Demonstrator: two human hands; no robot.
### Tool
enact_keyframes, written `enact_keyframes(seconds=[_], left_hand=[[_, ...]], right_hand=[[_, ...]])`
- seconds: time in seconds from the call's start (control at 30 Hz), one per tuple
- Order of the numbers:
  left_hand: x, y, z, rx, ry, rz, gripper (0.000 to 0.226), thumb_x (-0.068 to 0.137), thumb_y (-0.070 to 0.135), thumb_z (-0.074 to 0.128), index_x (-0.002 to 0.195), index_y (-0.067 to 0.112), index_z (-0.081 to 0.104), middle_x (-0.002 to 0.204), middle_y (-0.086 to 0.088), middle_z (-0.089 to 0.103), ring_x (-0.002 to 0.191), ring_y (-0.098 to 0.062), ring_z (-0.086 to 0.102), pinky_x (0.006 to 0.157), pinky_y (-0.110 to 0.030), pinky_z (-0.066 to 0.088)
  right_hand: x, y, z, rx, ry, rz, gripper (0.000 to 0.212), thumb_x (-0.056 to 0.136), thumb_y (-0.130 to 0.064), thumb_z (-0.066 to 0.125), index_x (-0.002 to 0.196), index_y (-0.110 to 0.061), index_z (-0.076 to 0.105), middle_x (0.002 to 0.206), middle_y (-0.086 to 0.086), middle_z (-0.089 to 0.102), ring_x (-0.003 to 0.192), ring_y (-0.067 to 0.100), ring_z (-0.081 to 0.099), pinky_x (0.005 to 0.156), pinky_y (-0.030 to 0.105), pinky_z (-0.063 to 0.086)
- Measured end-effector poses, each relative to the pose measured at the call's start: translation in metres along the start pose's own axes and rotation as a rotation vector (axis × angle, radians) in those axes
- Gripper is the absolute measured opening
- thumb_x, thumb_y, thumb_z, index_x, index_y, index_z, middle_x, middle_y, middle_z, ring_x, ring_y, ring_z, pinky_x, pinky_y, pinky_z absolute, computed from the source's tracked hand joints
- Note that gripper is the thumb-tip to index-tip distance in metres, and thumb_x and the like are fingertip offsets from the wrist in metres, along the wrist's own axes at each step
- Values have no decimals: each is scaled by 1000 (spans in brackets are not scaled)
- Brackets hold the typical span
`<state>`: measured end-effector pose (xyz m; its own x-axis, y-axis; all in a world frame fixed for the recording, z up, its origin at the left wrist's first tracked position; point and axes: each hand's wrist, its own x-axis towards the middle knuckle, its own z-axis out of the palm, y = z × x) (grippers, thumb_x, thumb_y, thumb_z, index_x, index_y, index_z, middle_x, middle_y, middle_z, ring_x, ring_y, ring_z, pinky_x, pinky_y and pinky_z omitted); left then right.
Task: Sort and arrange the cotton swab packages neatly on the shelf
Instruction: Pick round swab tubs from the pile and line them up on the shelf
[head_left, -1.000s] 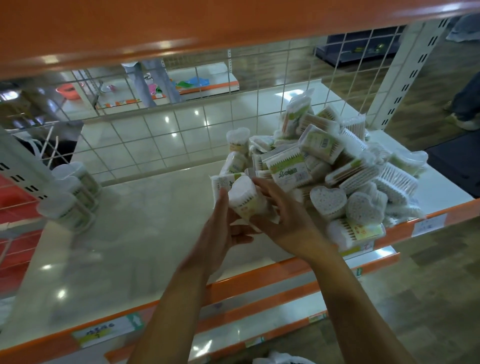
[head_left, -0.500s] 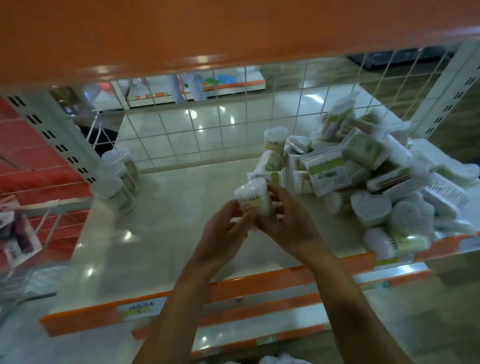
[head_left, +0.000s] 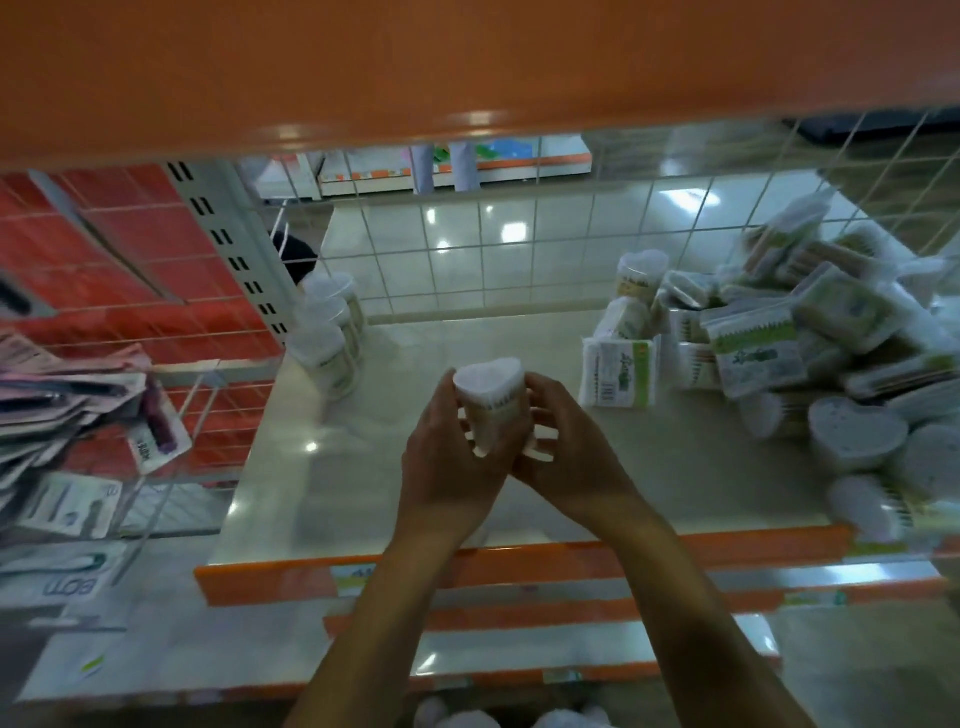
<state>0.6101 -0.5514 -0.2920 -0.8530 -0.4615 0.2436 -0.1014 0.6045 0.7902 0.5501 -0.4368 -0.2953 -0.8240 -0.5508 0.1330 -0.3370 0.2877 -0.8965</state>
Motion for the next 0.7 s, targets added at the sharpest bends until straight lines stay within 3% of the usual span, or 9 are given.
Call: enact_keyframes(seconds=[0.17, 0.27, 0.43, 0.7], left_hand=[[-2, -16, -15, 19, 70, -19, 71, 70, 65, 59, 123, 19, 50, 115, 2, 62, 100, -15, 61, 80, -38, 55], [-4, -23, -23, -4, 100, -51, 59, 73, 47, 71, 122, 21, 51, 115, 3, 62, 99, -14, 61, 80, -34, 55], [-2, -43, -39, 19, 180, -92, 66, 72, 35, 79, 128, 17, 49, 121, -2, 61, 100, -15, 62, 80, -28, 52], [10, -88, -69, 88, 333, -145, 63, 75, 43, 77, 125, 16, 50, 118, -2, 63, 99, -19, 64, 80, -45, 55]], right_hand=[[2, -6, 17, -1, -73, -35, 66, 76, -11, 75, 132, -19, 40, 129, -4, 49, 109, 2, 49, 84, 11, 47], [3, -9, 25, -12, -92, -26, 65, 77, -10, 74, 132, -20, 41, 125, -10, 49, 112, 3, 49, 89, 15, 47], [6, -9, 38, -272, -39, -38, 66, 82, -20, 69, 140, -17, 37, 140, 0, 44, 129, 14, 40, 103, 18, 28], [7, -1, 49, -511, -5, 15, 58, 86, -28, 64, 137, -11, 43, 135, 8, 48, 130, 24, 37, 109, 32, 27]])
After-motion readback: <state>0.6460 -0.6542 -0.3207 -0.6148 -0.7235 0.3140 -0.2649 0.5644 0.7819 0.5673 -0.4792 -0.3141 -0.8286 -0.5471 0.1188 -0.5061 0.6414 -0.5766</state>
